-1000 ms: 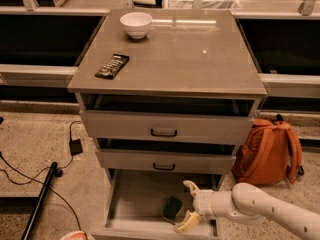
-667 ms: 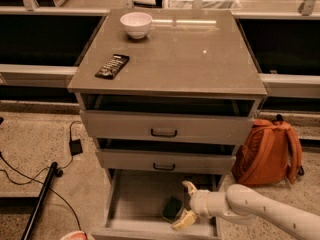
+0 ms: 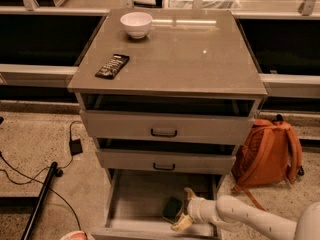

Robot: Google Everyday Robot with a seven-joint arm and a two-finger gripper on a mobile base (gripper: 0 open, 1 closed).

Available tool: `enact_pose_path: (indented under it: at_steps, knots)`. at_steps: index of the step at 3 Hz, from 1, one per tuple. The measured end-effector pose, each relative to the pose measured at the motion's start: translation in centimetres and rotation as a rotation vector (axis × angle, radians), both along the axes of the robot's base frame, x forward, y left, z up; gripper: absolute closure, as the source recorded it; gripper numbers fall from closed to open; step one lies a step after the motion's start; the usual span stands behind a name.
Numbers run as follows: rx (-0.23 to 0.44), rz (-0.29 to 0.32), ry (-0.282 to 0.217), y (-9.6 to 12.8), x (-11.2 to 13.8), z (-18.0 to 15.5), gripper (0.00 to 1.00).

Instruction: Pick sponge from bottom drawer and place on counter

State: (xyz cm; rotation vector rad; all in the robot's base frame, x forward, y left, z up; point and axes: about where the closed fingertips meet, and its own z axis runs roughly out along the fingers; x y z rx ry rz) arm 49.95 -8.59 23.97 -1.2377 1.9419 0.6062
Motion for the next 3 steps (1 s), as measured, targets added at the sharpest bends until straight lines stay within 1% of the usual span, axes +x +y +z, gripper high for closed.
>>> enact_pose_path:
  at_steps: [1, 3]
  knots:
    - [-0.022, 0.007, 0.003, -0.4, 0.6, -4.3, 0.00]
    - [-0.014, -0.017, 0.000, 0.2, 3.3, -7.6, 0.02]
